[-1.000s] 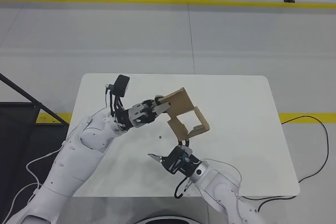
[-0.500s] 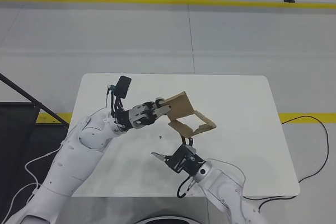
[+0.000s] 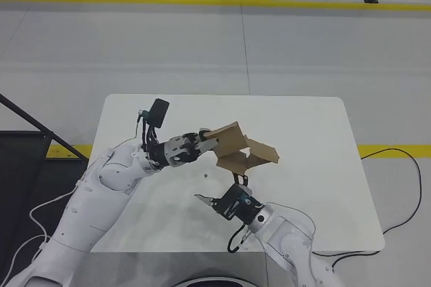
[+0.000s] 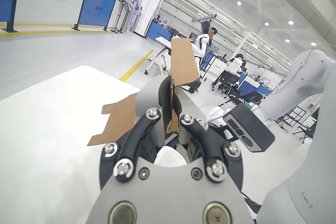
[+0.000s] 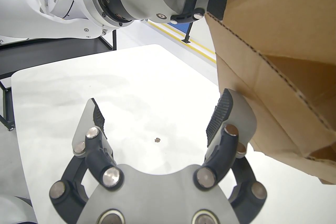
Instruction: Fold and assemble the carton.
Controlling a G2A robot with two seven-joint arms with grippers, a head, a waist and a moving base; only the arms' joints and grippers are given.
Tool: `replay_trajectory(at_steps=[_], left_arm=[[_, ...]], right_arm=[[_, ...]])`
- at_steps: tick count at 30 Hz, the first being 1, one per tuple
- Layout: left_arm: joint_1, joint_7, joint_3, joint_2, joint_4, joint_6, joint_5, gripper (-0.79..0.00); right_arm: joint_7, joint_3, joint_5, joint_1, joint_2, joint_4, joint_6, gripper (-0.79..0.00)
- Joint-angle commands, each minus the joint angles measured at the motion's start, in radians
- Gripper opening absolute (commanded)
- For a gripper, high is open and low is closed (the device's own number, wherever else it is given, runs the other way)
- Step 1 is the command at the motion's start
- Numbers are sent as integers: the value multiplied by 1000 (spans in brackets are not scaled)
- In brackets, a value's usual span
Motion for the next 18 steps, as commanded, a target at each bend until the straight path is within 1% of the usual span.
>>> replay_trajectory(at_steps=[1,4,9,13,18], left_arm=[[0,3,-3,0,0,1,-2,-785],[2,32,-13,-1,-2,12,-3,-785],[9,77,-27,-4,-5,31,4,-785],[11,92,-31,-5,-4,46,15,-785],[12,105,-33,-8,-5,65,39,-785]], right_arm=[[1,0,-1,0,0,0,-3,0],[3,-3,17,3,0,-2,-44,0],[-2,23,54,-7,12,-26,-179,0],[-23,67,73,-53,27,-74,-263,0],[-69,124,62,-127,46,-145,-325,0]])
